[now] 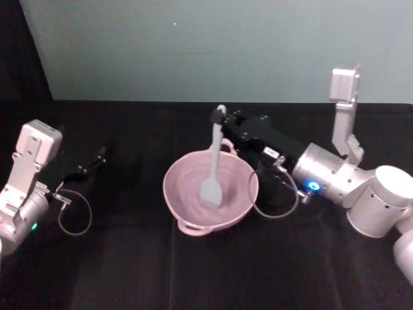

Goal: Use the one hand to pick up the spoon and stir the clear water in the bowl.

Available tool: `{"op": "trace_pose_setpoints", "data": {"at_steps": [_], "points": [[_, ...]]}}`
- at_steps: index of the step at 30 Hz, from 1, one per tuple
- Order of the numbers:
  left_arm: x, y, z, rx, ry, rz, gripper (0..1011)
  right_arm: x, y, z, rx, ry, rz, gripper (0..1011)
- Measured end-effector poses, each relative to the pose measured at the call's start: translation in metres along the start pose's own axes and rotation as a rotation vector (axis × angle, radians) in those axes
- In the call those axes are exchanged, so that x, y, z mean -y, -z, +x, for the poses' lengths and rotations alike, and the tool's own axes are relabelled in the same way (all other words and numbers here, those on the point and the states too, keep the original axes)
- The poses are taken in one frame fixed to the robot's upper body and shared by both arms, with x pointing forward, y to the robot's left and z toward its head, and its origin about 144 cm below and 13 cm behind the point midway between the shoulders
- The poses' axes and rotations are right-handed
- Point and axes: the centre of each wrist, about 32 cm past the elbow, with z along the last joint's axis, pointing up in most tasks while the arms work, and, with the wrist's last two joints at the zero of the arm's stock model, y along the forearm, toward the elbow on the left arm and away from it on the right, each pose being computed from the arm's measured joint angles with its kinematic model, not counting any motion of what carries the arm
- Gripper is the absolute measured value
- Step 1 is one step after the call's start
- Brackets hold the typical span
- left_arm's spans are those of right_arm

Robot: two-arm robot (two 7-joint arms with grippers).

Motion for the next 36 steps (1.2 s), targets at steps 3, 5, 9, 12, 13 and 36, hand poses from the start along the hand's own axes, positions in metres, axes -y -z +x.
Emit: {"op": "trace_pose_setpoints", "data": {"at_steps": [3, 5, 9, 12, 13, 36], "points": [[0.0, 0.0, 0.0, 0.0, 0.0, 0.0, 1011, -0.007, 0.001, -0.002, -0.002, -0.022, -0.003, 110], [0.0, 0.0, 0.0, 0.0, 0.0, 0.0, 1011, -0.015, 0.002, -0.003, -0.003, -0.043, -0.004, 109], [0.0, 0.0, 0.0, 0.0, 0.0, 0.0, 1011, -0.03, 0.003, -0.002, -0.001, -0.07, -0.004, 109], [0.0, 0.0, 0.0, 0.0, 0.0, 0.0, 1011, -0.041, 0.004, 0.001, 0.004, -0.079, -0.005, 109], [0.0, 0.0, 0.0, 0.0, 0.0, 0.0, 1011, -0.043, 0.005, 0.002, 0.004, -0.079, -0.006, 109], [0.0, 0.0, 0.0, 0.0, 0.0, 0.0, 1011, -0.019, -0.007, 0.038, 0.033, 0.074, 0.038, 109]]}}
